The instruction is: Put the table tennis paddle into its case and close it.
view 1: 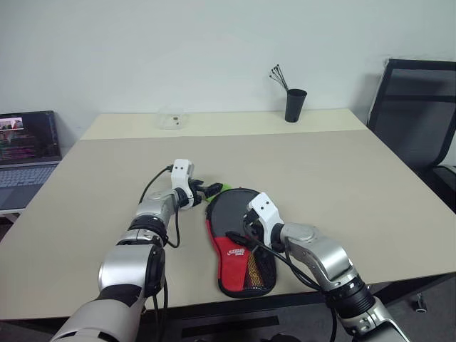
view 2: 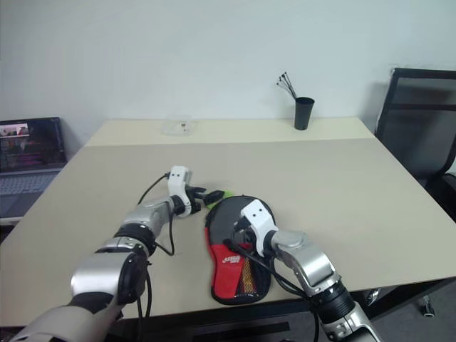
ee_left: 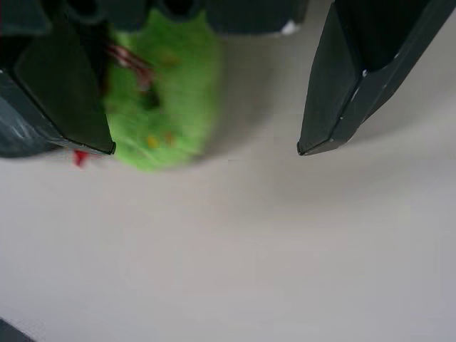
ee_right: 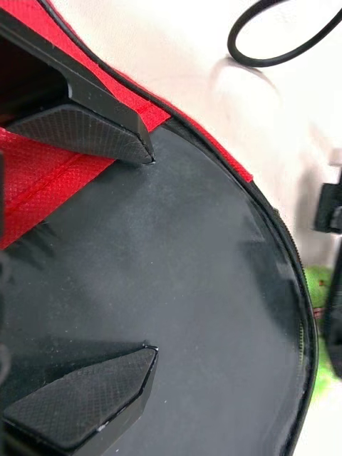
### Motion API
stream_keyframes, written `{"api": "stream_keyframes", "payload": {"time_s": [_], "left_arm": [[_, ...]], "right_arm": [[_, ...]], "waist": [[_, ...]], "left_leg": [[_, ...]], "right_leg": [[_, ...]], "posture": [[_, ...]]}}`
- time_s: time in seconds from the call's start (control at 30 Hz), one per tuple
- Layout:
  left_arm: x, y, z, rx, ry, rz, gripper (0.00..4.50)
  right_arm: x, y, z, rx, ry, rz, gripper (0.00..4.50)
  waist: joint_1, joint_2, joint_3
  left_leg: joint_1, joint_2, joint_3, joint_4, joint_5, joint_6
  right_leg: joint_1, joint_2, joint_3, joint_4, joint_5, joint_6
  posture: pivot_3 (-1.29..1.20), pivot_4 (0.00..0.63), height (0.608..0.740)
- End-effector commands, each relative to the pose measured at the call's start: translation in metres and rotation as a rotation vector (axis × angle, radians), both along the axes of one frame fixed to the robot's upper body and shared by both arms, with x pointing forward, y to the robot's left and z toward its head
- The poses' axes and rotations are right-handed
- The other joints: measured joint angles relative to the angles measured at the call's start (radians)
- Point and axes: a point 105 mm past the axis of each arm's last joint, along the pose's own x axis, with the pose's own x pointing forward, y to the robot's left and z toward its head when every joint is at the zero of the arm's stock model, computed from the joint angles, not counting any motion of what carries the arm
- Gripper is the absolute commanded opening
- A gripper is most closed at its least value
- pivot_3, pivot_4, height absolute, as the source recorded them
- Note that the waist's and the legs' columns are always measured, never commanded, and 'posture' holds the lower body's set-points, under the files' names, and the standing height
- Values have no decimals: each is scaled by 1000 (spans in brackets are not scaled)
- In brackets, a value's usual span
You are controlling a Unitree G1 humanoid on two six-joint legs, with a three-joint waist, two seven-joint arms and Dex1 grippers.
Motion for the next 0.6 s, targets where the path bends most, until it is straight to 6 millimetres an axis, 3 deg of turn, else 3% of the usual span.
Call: {"api": "stream_keyframes", "payload": {"time_s": [0.03, 0.5, 0.6], "left_arm": [[3, 1, 13, -17, -51, 4, 4455], [-6, -16, -18, 155, 65, -104, 4455], [-7, -23, -19, 178, 67, -142, 3869]], "right_arm": [[-2, 6, 6, 7, -28, 19, 4500], [1, 1, 5, -3, -29, -10, 4500], [0, 1, 5, 0, -28, -15, 4500]], "waist": [[1, 0, 0], [1, 0, 0], [1, 0, 0]], "left_leg": [[0, 0, 0, 0, 0, 0], [0, 0, 0, 0, -1, -1], [0, 0, 0, 0, -1, -1]], "right_leg": [[0, 0, 0, 0, 0, 0], [0, 0, 0, 0, 0, 0], [0, 0, 0, 0, 0, 0]], "posture": [[0, 150, 740], [0, 150, 740], [0, 150, 740]]}}
